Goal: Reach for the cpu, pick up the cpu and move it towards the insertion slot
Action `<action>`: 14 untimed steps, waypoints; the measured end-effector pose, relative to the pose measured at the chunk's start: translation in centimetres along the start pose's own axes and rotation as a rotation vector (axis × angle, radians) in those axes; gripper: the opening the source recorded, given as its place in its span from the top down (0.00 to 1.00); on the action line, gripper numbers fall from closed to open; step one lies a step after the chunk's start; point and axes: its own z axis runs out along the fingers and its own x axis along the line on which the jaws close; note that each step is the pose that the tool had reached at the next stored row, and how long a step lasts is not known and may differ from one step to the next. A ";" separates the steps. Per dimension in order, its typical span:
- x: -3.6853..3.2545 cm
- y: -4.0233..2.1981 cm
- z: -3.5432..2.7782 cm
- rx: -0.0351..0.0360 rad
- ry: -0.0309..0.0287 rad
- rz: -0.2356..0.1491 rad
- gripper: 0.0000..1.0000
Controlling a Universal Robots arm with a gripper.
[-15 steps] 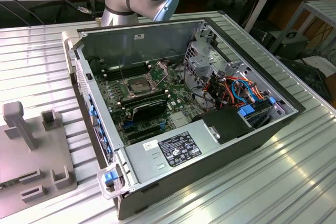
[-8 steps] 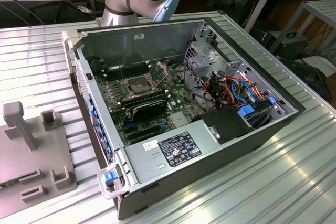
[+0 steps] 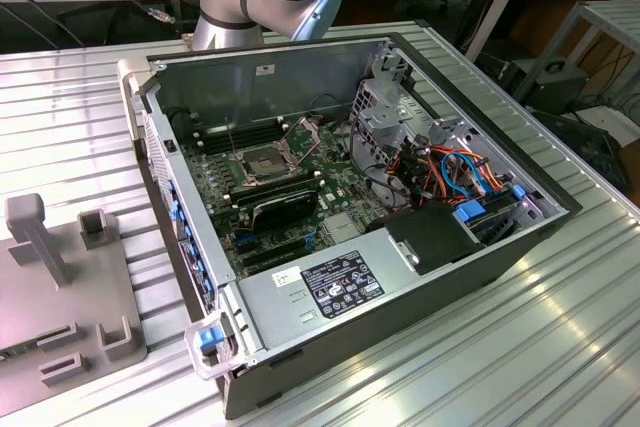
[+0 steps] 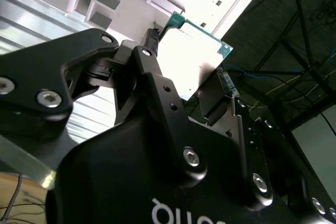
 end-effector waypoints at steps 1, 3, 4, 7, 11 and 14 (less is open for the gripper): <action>0.00 0.00 -0.07 0.0001 0.0001 0.000 0.45; 0.00 0.01 -0.21 0.0001 0.0001 0.000 0.45; 0.00 0.01 -0.26 0.0000 0.0001 0.000 0.45; 0.01 0.02 -0.42 0.0001 0.0001 0.000 0.45; 0.01 0.03 -0.67 0.0001 0.0002 0.000 0.45; 0.02 0.05 -1.04 0.0000 0.0001 0.000 0.45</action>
